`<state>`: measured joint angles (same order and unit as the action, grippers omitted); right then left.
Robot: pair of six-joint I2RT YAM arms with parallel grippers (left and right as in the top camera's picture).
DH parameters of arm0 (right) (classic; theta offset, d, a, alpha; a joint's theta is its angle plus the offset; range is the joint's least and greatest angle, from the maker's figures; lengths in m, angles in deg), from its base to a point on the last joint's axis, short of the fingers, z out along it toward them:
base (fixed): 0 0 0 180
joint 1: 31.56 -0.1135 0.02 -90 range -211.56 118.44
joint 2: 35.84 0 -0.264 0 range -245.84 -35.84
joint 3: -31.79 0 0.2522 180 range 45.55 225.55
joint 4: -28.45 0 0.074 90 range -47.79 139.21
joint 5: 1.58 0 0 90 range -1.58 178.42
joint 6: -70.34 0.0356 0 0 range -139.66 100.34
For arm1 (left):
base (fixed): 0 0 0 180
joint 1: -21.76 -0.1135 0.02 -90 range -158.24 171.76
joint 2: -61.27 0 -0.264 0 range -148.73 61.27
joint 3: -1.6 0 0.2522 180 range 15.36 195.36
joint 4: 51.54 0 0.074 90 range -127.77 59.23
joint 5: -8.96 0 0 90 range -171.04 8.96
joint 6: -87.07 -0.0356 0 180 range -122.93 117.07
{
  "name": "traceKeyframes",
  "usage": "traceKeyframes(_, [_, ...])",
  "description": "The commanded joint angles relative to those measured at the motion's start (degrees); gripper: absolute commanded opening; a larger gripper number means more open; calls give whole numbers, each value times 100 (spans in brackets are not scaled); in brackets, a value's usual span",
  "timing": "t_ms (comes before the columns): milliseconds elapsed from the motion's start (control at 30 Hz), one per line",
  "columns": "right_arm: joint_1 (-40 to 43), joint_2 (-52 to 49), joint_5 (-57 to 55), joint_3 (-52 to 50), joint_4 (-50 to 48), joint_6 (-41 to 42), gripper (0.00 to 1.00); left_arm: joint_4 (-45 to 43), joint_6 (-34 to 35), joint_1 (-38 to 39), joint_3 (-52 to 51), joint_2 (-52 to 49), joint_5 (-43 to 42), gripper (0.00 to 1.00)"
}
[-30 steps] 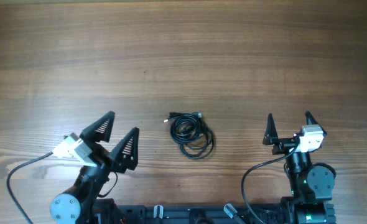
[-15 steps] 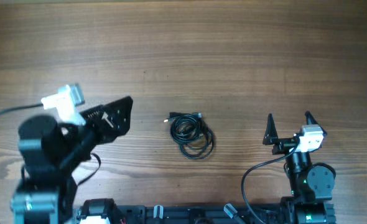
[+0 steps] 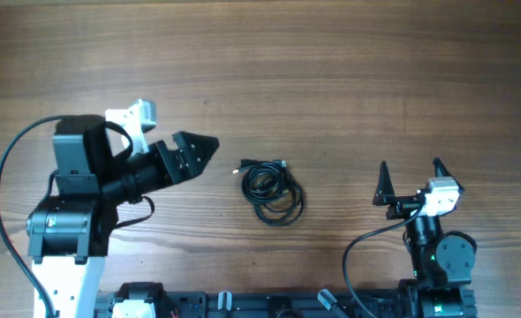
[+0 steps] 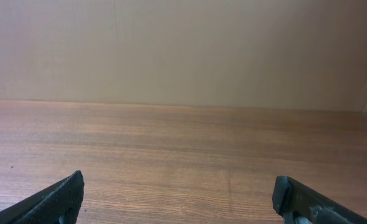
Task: Untangle cables
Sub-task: 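Raise the left gripper and move it above the black cable bundle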
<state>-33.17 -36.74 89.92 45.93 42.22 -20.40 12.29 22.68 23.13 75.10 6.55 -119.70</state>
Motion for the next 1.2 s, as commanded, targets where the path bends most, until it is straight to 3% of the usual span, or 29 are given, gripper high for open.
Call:
traceKeyframes(0, [20,11,109,-9,-9,-63,100,699,-92,433,645,-223,1429,100])
traceKeyframes(233, [20,11,109,-9,-9,-61,100,2094,251,1309,1864,-1220,3281,100])
traceKeyframes(567, [20,11,109,-9,-9,-61,100,2251,339,1467,1860,-2024,3250,100])
traceKeyframes(1167, [20,11,109,-9,-9,-63,100,2411,531,1467,1770,-2105,3038,100])
